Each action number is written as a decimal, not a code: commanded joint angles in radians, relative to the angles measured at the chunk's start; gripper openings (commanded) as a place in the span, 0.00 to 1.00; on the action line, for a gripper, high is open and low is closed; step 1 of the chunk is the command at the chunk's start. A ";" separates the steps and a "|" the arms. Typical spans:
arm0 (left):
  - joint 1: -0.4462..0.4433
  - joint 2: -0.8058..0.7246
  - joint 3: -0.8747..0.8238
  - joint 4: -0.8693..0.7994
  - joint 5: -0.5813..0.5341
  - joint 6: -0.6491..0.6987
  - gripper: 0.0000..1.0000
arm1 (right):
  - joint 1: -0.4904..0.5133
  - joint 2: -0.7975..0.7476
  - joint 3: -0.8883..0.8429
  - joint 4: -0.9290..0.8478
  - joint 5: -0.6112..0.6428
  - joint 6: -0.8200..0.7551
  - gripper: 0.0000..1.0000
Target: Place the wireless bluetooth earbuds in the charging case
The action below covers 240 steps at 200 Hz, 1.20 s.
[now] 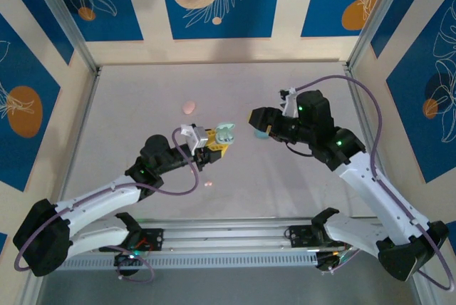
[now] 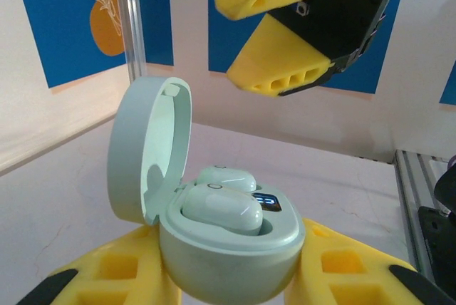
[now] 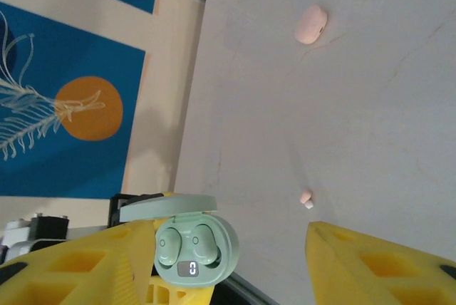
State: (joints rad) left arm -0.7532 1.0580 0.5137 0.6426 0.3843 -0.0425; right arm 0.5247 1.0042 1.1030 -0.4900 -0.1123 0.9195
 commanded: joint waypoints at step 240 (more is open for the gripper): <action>-0.010 0.008 0.031 0.083 0.077 0.031 0.33 | 0.082 0.271 0.135 0.093 -0.206 0.052 0.65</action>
State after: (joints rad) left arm -0.7532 1.0706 0.5186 0.6655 0.4324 -0.0372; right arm 0.5861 1.2556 1.2045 -0.3962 -0.2935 0.9768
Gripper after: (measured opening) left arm 0.335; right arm 0.655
